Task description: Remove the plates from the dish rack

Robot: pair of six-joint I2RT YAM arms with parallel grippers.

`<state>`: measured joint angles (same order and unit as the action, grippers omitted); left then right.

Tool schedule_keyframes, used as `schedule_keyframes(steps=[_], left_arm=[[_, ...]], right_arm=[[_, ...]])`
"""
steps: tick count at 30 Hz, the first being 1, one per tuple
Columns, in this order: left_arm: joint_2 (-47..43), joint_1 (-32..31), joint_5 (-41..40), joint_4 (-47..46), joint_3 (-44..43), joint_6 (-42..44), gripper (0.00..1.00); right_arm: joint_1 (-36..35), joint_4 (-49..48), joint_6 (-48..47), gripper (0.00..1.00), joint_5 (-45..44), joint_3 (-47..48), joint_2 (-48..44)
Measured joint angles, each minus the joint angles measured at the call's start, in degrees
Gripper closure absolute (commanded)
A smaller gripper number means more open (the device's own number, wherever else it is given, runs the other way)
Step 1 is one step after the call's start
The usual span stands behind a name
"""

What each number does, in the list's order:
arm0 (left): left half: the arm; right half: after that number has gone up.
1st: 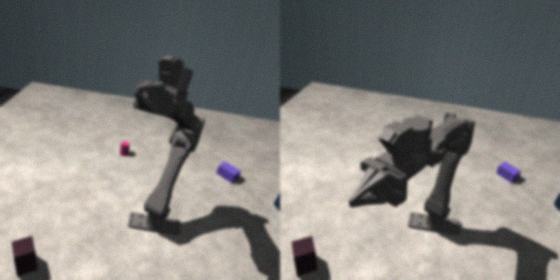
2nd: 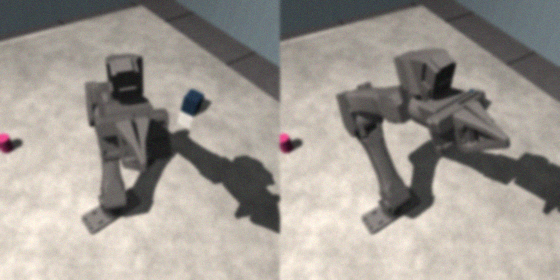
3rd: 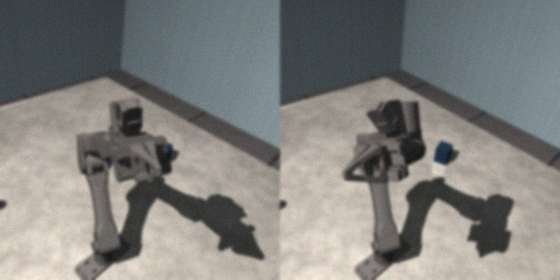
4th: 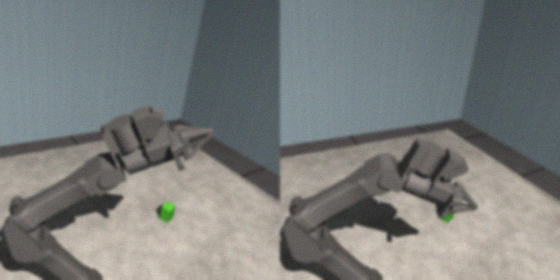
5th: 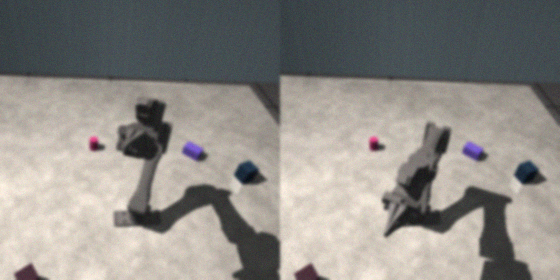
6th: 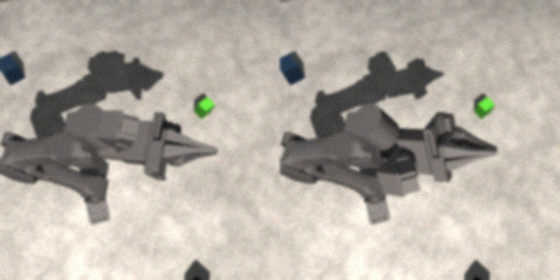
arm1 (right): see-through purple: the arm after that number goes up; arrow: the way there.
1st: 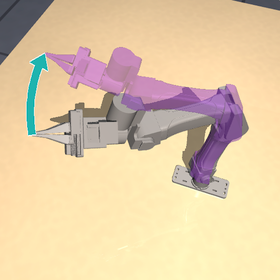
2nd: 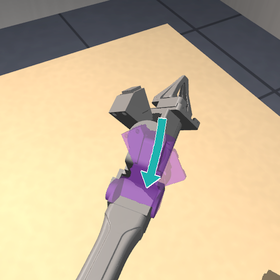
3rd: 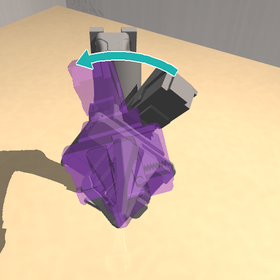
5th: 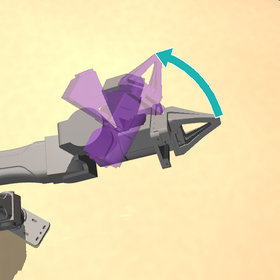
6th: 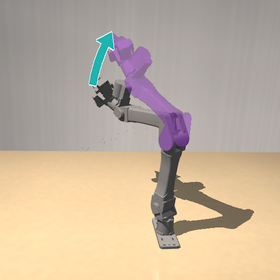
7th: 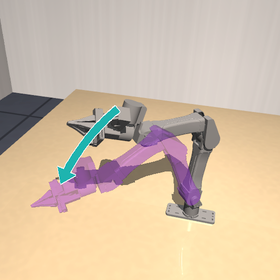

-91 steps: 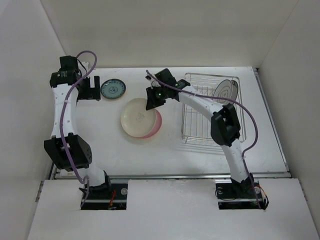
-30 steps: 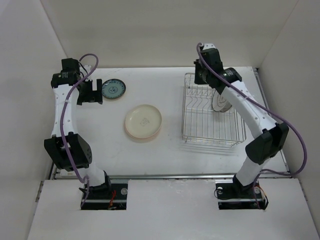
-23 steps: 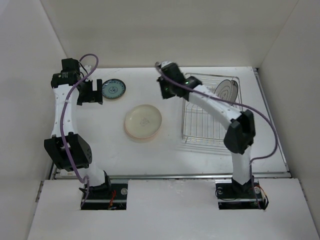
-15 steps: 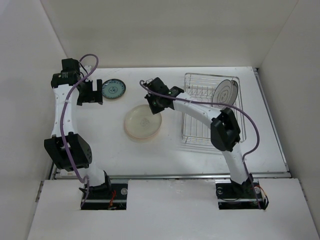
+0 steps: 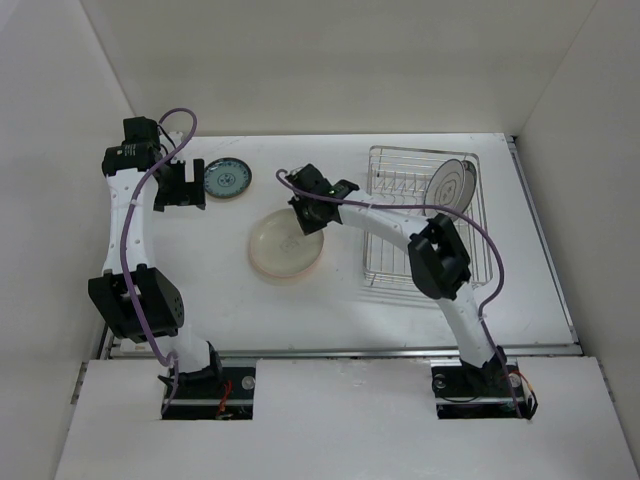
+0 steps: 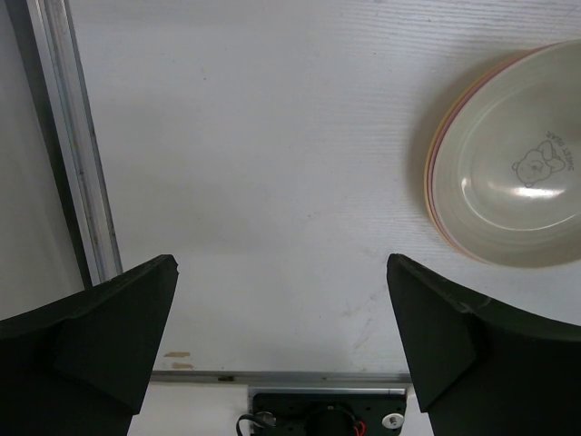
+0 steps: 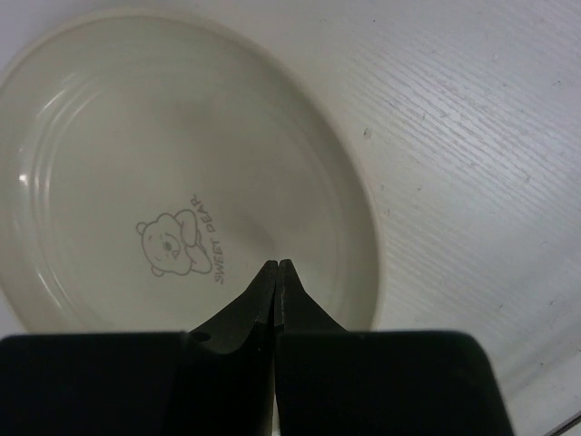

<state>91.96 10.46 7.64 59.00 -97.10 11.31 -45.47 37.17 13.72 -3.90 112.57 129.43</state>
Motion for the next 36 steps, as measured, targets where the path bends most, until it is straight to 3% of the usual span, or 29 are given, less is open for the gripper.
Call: schedule_keyframes(steps=[28, 30, 34, 36], left_arm=[[0.0, 0.0, -0.13, 0.02, 0.76, 0.07, 0.0], [0.0, 0.0, -0.15, 0.02, 0.76, 0.09, 0.0], [0.0, 0.0, -0.15, 0.02, 0.76, 0.11, 0.0], [0.0, 0.0, -0.15, 0.04, 0.76, 0.15, 0.0]], right_arm=[[0.0, 2.8, 0.85, 0.98, -3.1, 2.49, 2.16], [0.0, 4.17, 0.81, 0.91, -4.98, 4.44, 1.18], [0.39, 5.77, 1.33, 0.29, -11.47, 7.23, -6.75], [1.18, 6.08, 1.88, 0.2, -14.75, 8.33, -12.74]])
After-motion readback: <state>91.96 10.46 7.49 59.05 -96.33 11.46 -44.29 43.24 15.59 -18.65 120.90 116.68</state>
